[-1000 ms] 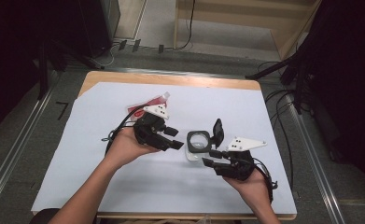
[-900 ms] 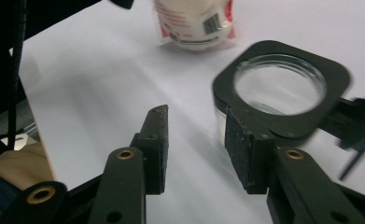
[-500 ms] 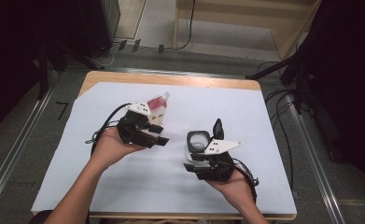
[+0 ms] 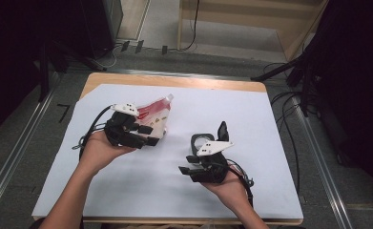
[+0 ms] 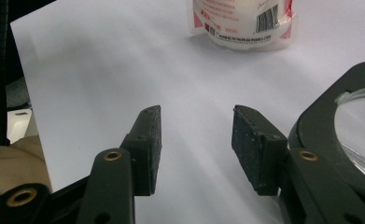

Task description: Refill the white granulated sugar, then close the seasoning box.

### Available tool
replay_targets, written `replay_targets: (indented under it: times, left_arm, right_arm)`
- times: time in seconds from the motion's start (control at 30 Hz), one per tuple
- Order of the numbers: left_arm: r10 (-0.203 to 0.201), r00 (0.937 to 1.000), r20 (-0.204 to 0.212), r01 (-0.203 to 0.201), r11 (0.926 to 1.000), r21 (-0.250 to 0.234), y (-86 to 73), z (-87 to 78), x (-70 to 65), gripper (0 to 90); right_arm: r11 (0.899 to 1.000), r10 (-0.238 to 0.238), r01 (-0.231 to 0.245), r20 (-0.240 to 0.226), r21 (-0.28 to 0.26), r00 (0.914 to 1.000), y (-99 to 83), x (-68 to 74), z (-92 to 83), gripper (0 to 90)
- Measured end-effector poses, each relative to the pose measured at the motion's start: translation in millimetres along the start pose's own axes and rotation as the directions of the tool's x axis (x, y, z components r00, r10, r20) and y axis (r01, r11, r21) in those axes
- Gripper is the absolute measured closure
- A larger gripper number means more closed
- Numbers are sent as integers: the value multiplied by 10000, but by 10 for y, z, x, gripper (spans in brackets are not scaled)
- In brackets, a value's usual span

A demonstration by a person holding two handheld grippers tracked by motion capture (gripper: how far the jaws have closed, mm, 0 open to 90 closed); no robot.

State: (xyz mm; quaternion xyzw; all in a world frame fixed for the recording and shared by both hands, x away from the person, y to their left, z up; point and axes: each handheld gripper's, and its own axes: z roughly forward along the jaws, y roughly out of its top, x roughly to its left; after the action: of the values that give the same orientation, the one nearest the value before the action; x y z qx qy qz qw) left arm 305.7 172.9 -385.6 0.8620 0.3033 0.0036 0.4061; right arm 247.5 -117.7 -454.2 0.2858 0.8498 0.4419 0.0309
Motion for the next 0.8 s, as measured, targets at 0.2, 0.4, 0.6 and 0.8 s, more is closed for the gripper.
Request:
replay_targets:
  times: [0.2,0.4,0.6,0.8]
  left_arm:
    - [-164,9998,-98,164,9999,5,-58,-87,40,466]
    - [-346,9989,-313,342,9993,-131,-137,-235,94,466]
    - [-637,9968,-477,620,9974,-361,-222,-402,183,475]
    - [-925,9925,-804,912,9956,-198,-300,-478,243,466]
  right_arm:
    - [9999,103,-103,59,74,9999,24,-23,30,520]
    - [9999,108,-108,-34,80,9999,50,-25,78,523]
    - [9998,-108,111,-207,144,9997,89,23,174,535]
    - [9990,-307,316,-292,331,9991,97,66,237,533]
